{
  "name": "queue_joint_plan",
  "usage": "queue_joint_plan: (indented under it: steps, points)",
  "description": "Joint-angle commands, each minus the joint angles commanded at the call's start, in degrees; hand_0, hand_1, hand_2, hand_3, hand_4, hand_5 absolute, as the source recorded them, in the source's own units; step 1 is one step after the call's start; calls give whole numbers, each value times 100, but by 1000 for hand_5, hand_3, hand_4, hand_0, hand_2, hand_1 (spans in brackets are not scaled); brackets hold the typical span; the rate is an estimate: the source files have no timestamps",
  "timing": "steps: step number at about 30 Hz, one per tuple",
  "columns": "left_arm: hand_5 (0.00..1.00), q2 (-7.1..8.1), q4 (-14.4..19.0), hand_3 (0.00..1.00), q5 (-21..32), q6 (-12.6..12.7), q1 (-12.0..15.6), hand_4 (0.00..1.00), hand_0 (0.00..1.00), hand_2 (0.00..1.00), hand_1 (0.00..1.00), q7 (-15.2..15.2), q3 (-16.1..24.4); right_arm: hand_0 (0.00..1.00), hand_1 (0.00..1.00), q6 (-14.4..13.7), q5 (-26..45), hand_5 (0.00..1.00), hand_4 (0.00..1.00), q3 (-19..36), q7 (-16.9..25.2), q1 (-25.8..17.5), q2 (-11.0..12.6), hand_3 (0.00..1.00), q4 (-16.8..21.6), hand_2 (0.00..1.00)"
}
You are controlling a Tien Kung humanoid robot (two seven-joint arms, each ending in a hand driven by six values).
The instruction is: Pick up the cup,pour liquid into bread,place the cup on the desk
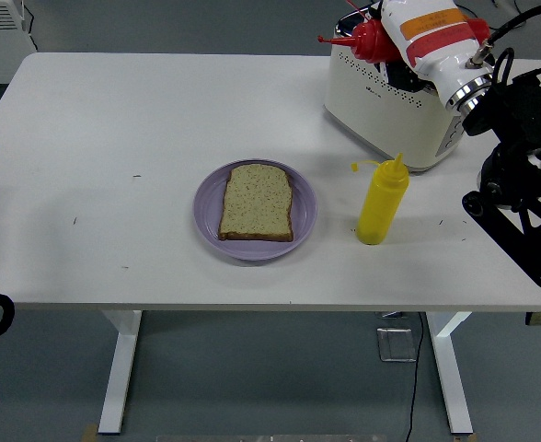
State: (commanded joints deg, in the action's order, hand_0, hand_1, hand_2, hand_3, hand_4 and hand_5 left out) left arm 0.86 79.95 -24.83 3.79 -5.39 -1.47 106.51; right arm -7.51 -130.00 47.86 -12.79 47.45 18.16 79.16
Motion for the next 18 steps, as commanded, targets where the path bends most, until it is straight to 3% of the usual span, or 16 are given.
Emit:
queue_joint_plan:
  steps: [7,15,18]
  points:
    - [998,-5,1,694,0,-4,-5,507,785,737,736,-1,-14,185,251,95,0,51,376,-593,55,-32,17,412,-23,354]
    - [998,4,2,694,-1,-1,14,507,785,737,736,-2,-14,187,252,-100,0,54,367,32,60,27,107,410,155,352]
    - [998,7,2,694,-3,0,23,507,785,737,736,-3,-12,187,252,-140,0,54,367,-47,73,47,101,410,126,352]
